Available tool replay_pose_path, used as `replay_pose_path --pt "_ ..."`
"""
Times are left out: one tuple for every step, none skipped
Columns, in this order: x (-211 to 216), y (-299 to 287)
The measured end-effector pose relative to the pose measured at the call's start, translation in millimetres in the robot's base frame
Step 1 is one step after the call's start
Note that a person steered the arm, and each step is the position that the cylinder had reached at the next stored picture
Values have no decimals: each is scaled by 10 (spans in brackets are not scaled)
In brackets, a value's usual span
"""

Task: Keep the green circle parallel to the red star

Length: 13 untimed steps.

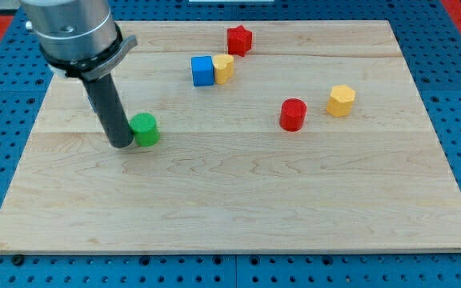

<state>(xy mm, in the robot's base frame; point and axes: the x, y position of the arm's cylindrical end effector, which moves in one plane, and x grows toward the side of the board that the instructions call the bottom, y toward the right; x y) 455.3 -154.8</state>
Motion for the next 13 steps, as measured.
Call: replay_pose_path --pt "-172 82" --pt "-298 318" --pt "-314 554" --pt "-289 594" --pt "-289 796" --pt "-258 870" --pt "-232 955" --pt "-232 1223" --pt "-280 1573" --pt "-546 1816" --pt "-865 1945" --pt "-1098 2136" --pt "-1267 2199"
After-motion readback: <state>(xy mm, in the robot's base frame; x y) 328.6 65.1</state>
